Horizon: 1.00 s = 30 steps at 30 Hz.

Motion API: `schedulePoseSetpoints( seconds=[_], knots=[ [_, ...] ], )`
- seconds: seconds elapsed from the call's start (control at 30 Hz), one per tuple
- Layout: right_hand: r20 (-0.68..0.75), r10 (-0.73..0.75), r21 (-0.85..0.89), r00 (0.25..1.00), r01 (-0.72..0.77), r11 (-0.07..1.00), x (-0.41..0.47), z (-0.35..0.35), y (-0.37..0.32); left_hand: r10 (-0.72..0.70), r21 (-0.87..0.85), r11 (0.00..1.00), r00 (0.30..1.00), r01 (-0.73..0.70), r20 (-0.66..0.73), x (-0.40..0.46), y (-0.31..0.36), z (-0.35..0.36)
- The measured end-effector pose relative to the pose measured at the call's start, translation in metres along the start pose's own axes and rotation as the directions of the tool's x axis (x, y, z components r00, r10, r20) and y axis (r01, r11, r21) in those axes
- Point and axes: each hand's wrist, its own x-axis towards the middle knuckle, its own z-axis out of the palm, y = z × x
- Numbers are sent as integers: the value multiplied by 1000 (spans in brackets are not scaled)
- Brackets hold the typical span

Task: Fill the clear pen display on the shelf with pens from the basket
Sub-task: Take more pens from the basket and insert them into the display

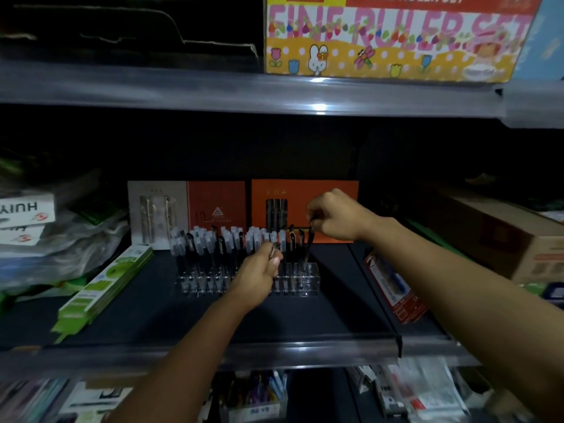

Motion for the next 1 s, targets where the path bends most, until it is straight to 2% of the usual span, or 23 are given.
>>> schedulePoseSetpoints(
  seconds=[0.47,0.77,1.0],
  knots=[
    [23,-44,15,999,44,999,0,-1,0,-3,22,1000,1000,4,-20,0,0,0],
    [144,-7,-28,990,11,1000,7,25,1,-52,64,997,999,51,3,1,1,-2],
    [163,20,-17,986,-17,1000,10,39,4,-48,36,998,999,48,1,0,-1,-3]
  ],
)
